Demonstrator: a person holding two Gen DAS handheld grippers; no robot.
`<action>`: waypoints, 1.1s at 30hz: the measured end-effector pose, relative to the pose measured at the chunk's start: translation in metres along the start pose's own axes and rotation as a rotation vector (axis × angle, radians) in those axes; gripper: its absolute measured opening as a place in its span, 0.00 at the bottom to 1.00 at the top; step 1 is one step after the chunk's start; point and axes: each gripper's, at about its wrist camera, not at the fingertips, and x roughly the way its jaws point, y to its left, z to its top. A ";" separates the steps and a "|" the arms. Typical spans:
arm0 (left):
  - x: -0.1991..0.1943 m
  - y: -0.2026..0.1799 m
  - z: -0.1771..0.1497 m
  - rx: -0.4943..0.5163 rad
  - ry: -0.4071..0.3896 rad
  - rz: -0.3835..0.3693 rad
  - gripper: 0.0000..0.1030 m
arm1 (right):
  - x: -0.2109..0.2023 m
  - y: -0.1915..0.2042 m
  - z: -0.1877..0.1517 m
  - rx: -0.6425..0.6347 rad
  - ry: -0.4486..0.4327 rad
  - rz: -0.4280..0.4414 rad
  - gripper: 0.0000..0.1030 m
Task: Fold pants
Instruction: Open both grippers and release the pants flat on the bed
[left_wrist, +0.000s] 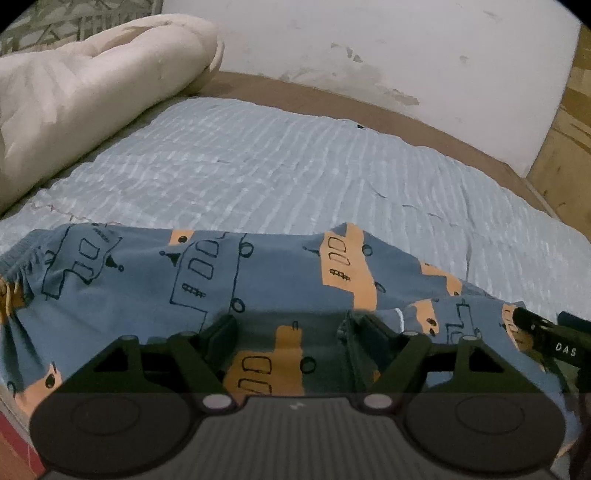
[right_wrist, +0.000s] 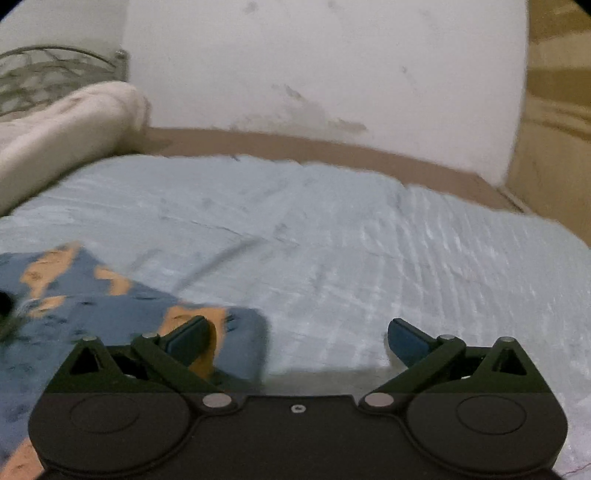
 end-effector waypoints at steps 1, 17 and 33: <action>0.000 -0.001 -0.001 0.005 -0.004 0.000 0.77 | 0.006 -0.005 -0.002 0.027 0.019 0.001 0.99; -0.051 -0.016 -0.064 0.138 -0.176 0.126 0.82 | -0.069 0.011 -0.060 -0.066 -0.084 -0.035 0.99; -0.095 0.010 -0.072 -0.014 -0.213 0.031 0.98 | -0.084 0.009 -0.095 -0.029 -0.190 -0.051 0.99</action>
